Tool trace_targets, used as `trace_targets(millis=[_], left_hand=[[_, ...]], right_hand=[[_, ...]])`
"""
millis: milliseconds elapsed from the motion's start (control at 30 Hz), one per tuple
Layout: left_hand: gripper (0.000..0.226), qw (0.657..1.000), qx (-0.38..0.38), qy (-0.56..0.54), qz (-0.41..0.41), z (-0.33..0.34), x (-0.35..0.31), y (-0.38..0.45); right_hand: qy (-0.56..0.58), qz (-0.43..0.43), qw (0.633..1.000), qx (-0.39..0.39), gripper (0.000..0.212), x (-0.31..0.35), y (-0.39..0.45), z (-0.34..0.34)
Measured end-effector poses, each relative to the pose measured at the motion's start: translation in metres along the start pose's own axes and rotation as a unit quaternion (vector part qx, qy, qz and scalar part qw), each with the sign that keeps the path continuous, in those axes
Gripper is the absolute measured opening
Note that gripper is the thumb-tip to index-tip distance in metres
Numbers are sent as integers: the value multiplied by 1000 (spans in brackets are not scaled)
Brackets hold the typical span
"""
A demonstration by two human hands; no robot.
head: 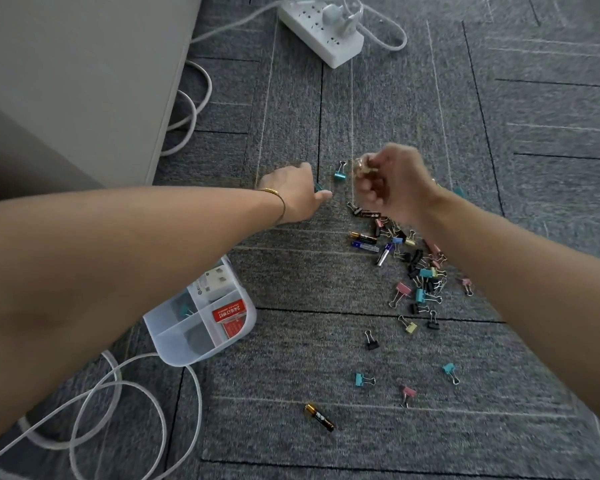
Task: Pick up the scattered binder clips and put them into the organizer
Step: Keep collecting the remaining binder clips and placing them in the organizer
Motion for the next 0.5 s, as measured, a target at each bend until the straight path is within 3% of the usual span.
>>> trace_targets(millis=[167, 233, 267, 300, 333, 400, 433, 500], left_hand=[[25, 995, -11, 54, 88, -8, -11, 3], [30, 995, -19, -40, 84, -8, -10, 1], [33, 986, -17, -150, 68, -7, -7, -1], [35, 955, -11, -294, 44, -4, -4, -2], [36, 897, 0, -442, 12, 0, -2, -4], [34, 749, 35, -660, -33, 6, -3, -12], [33, 691, 45, -720, -42, 7, -4, -15], [38, 630, 48, -773, -59, 10, -2, -18]], right_hand=[[-42, 12, 998, -36, 35, 26, 5, -9], [-90, 17, 994, -50, 27, 37, 9, -5], [-94, 24, 994, -42, 21, 39, 12, -3], [-91, 28, 995, -36, 18, 41, 14, -2], [-98, 28, 994, -43, 18, 41, 16, -2], [-196, 12, 972, -129, 26, 40, 19, -7], [-289, 1, 935, -205, 32, 40, 19, -9], [-481, -25, 813, -327, 44, 42, 20, -7]])
Point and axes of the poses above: each hand's wrist, its own y-axis towards the middle knuckle, its own z-axis out of the palm, x = y × z, the point moved 6 cm from there along y, towards the middle knuckle, and after that the axes turned 13 degrees about z, right-handed, at the moved point
